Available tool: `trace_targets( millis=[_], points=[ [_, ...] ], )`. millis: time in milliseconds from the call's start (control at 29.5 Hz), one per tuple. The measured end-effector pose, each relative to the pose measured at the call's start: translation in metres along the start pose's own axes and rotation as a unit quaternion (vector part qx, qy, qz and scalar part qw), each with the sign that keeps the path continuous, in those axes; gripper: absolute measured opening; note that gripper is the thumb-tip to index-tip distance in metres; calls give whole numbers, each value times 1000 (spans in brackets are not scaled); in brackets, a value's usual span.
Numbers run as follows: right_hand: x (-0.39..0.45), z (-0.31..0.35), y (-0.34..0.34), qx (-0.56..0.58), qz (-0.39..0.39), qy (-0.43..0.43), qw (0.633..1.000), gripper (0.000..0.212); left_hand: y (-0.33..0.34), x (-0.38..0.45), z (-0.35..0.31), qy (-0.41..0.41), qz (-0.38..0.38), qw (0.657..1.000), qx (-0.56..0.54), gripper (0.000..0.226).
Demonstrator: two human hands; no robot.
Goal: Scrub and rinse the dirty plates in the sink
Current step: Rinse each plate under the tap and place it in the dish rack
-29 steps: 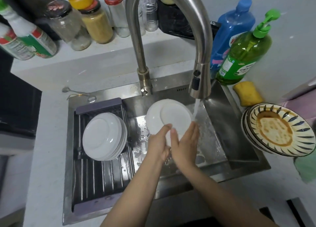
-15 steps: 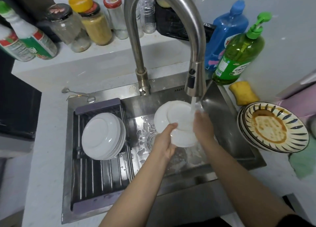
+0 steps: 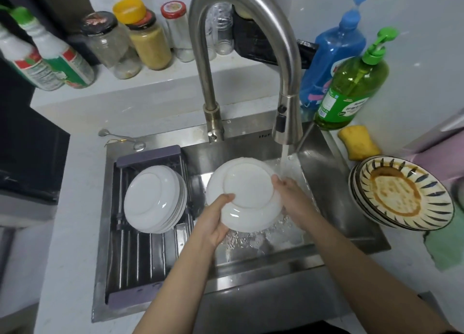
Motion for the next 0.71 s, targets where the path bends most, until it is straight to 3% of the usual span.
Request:
trace_targets(
  millis=[68, 136, 170, 238, 306, 407, 509, 611, 713],
  points=[
    [-8, 1, 31, 109, 79, 26, 991, 27, -20, -13, -18, 20, -16, 1000, 11, 47],
    [-13, 4, 55, 168, 127, 21, 977, 33, -44, -22, -39, 72, -48, 995, 40, 35],
    [-15, 9, 68, 173, 144, 12, 974, 35, -59, -27, -53, 111, -80, 989, 56, 37],
    [-17, 22, 93, 161, 172, -6, 972, 34, -88, -41, -78, 177, -151, 968, 96, 65],
    [-19, 40, 127, 123, 200, -21, 972, 36, -120, -60, -96, 208, -221, 947, 106, 87],
    [-18, 59, 156, 55, 191, -61, 978, 40, -148, -72, -113, 235, -276, 923, 130, 73],
    [-8, 73, 185, -24, 177, -105, 978, 51, -180, -66, -123, 222, -312, 909, 169, 80],
    [5, 81, 220, -157, 172, -132, 963, 58, -203, -68, -129, 199, -332, 913, 128, 48],
    [16, 89, 241, -198, 170, -142, 955, 60, -213, -65, -132, 191, -348, 912, 103, 39]
  ],
)
Point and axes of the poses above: each hand's wrist, its own x-axis towards the middle knuckle, its own y-axis out of the palm, z = x × y, the point moved 10 cm from there along x, towards the middle knuckle, and after that the axes turned 3 degrees about -y, right-handed, at the moved point
